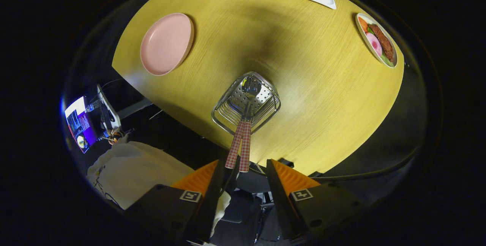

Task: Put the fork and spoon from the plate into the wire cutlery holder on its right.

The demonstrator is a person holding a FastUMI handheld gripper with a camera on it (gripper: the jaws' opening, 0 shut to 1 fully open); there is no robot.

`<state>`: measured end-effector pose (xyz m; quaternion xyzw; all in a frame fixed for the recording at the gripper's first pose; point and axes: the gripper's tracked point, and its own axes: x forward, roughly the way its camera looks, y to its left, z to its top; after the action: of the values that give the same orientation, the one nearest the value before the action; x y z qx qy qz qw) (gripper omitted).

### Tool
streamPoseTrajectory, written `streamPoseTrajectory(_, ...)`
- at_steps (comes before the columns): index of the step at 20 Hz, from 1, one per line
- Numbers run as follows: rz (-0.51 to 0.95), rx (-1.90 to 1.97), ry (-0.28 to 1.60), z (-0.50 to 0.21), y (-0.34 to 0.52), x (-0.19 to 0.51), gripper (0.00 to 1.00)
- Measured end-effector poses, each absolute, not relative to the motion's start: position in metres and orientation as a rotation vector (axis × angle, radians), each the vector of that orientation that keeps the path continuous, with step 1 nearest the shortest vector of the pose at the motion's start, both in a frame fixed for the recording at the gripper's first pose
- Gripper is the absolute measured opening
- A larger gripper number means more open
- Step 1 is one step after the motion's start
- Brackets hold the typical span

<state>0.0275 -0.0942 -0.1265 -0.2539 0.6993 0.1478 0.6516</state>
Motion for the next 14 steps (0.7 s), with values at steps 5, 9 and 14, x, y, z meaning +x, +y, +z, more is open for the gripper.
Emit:
streamPoseTrajectory(5,0.366,-0.495,1.465,-0.104,-0.097,0.016,0.99)
streamPoseTrajectory(9,0.371,-0.428,1.314,-0.081,-0.098,0.013,0.99)
streamPoseTrajectory(14,0.387,-0.302,1.148,-0.055,-0.084,-0.002,0.99)
